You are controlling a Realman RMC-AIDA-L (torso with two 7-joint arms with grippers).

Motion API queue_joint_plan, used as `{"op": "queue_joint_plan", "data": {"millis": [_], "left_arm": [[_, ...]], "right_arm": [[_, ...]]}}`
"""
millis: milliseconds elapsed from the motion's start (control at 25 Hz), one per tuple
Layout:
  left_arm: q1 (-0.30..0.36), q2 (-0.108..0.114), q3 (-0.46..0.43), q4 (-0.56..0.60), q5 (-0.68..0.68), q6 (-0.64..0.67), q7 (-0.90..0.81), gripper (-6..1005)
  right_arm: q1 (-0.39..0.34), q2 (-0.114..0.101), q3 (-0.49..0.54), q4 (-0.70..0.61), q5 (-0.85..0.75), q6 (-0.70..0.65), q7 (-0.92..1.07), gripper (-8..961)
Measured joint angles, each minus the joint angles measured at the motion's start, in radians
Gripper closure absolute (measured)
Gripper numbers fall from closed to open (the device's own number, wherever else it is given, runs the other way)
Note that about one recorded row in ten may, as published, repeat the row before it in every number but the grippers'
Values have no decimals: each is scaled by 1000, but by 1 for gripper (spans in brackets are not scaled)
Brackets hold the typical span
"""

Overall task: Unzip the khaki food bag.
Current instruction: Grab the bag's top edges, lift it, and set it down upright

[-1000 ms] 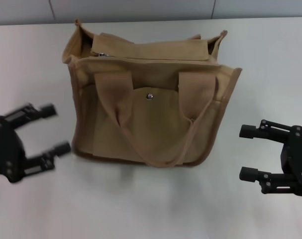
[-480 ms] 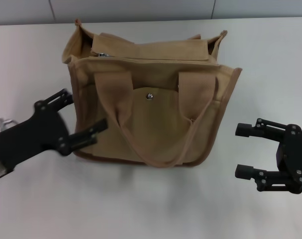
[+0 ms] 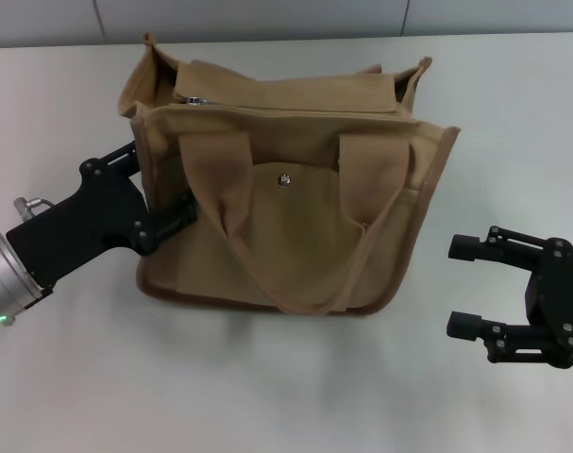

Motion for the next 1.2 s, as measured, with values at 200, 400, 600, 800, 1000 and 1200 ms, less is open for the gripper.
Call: {"op": "queue_joint_plan", "data": {"millis": [200,400,600,800,1000,1200], "left_arm": [[0,0,-2,-7,-4,-7,5,348],[3,0,-2,-11,-20,-5,5,483],[7,-1,-1,-16,-46,11,6,645],[1,1,13,-2,-49,38,8,701],[-12,1,34,32,-50,89,7,775],[-35,1,34,143,-52,197,-54,819]], "right_arm": [[5,0,-2,15,0,9,-1,122],[3,0,4,16,4,10,-2,122],[2,0,15,18,13,4,-1,122],[-5,1,69,71,152,2,-4,122],[-2,3,82,108,295,3,-4,123],[28,5,83,145,396,1,-1,123]]}}
